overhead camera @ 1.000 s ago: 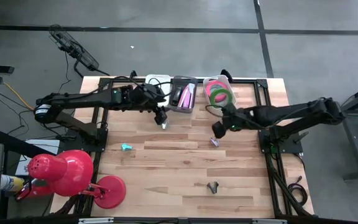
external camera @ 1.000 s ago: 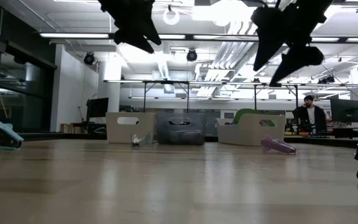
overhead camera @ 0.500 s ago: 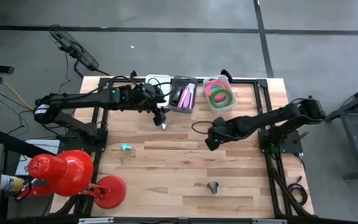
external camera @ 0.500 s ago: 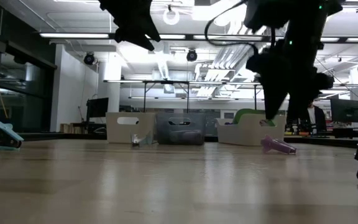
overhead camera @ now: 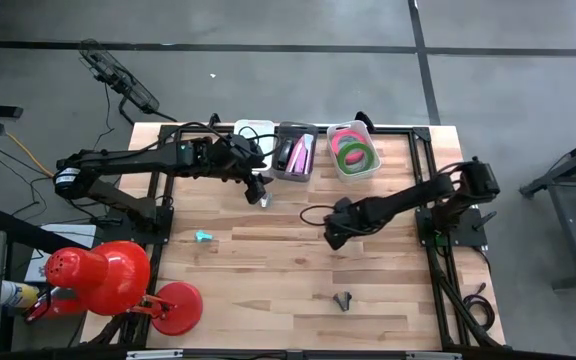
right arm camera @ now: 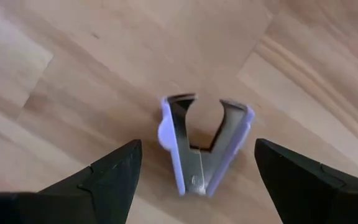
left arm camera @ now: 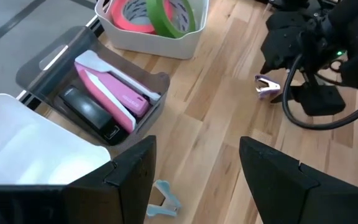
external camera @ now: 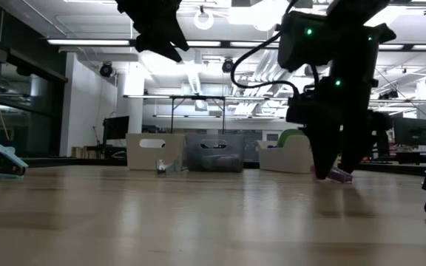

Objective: Pick and place Stapler, Stapler remover, tape
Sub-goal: Put the purple staple remover into the left white bin

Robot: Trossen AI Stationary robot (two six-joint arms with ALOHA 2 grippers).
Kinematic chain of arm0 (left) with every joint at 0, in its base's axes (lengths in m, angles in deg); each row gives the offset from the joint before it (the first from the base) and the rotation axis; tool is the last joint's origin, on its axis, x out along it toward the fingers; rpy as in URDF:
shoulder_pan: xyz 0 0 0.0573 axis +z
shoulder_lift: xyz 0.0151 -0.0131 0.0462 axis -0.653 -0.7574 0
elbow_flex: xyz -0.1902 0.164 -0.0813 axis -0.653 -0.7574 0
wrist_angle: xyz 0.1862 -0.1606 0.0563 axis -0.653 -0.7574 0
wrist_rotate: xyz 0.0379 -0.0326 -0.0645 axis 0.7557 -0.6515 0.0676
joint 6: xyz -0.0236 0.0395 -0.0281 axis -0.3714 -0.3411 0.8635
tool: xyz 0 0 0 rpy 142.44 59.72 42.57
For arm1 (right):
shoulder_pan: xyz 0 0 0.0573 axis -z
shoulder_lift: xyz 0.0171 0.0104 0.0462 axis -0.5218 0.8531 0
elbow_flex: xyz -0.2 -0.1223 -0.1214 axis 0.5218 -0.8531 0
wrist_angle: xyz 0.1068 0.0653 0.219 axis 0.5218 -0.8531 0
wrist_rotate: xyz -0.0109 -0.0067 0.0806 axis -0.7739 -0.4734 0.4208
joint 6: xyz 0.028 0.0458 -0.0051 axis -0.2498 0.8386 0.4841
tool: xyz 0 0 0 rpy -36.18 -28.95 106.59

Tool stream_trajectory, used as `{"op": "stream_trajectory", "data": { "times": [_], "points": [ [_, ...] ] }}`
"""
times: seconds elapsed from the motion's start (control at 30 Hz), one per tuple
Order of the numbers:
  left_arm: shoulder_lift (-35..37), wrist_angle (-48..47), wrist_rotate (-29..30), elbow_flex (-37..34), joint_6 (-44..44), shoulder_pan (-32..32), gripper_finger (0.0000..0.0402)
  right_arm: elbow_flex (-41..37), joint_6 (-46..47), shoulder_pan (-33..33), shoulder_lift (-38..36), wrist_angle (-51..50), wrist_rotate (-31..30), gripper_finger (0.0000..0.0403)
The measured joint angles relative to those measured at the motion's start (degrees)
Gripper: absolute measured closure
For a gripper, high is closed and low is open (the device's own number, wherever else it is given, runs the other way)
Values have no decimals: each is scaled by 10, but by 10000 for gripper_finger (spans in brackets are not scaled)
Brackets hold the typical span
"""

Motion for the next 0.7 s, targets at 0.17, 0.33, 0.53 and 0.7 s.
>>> {"op": "stream_trajectory", "data": {
  "times": [0.17, 0.33, 0.53, 0.7],
  "points": [
    [0, -1, -4, 0, 0, 0, 177, 1, -20, 1, 20, 20, -1, 99],
    [4, -1, -8, 0, 0, 0, 177, 1, -23, 1, 22, 24, -3, 123],
    [8, -1, -3, 1, 1, 0, 177, 2, -40, 1, 22, 28, 7, 194],
    [8, 0, -2, 1, 5, 0, 177, 2, -58, 1, 22, 26, 9, 269]
  ]
}}
